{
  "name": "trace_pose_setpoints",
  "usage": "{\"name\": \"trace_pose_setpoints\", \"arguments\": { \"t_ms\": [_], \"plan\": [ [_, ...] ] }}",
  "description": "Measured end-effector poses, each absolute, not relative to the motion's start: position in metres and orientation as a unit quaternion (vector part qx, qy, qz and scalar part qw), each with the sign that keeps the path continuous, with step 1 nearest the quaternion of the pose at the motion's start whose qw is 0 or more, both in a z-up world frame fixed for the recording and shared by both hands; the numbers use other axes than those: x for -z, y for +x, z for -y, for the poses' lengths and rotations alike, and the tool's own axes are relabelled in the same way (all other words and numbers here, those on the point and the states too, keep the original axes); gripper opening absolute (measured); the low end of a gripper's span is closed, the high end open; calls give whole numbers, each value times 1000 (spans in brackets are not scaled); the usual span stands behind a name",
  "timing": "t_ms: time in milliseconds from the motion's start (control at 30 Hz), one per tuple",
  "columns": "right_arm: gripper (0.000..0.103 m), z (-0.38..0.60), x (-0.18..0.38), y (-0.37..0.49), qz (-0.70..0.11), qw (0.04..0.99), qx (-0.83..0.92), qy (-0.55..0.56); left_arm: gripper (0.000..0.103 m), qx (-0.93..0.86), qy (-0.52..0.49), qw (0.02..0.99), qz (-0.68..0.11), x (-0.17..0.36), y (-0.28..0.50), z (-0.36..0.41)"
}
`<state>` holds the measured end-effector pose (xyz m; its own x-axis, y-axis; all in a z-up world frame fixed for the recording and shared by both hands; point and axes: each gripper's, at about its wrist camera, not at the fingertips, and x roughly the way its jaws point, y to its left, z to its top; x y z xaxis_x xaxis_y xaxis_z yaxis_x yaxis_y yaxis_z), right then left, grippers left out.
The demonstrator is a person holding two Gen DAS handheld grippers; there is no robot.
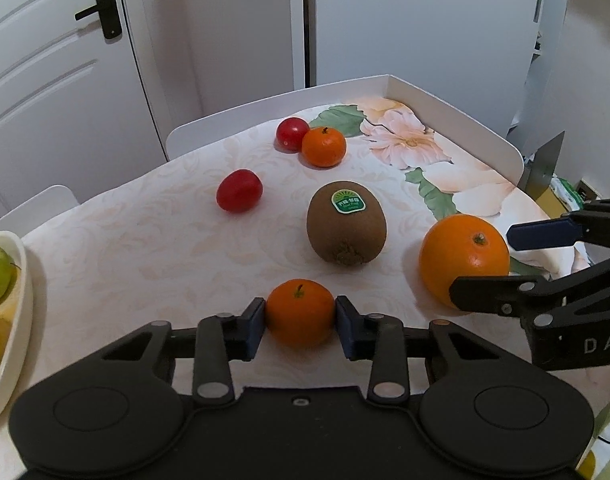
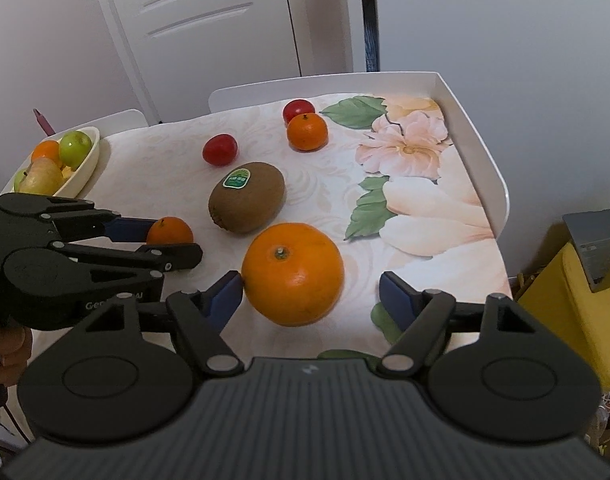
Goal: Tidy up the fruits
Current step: 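Grasp the small mandarin with the left tool while the right tool grasps the large orange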
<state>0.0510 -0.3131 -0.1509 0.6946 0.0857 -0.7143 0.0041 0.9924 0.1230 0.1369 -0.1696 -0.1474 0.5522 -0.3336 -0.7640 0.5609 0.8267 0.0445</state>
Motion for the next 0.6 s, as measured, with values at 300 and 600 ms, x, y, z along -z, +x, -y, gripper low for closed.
{"name": "trace_pose_setpoints", "arguments": {
  "t_ms": [300, 600],
  "plan": [
    [76, 307, 156, 59, -398, 915, -34, 56, 40, 248, 150, 871, -397, 147, 135, 167],
    [75, 305, 158, 62, -396, 916, -35, 50, 40, 224, 142, 882, -390, 140, 130, 149]
  ]
}}
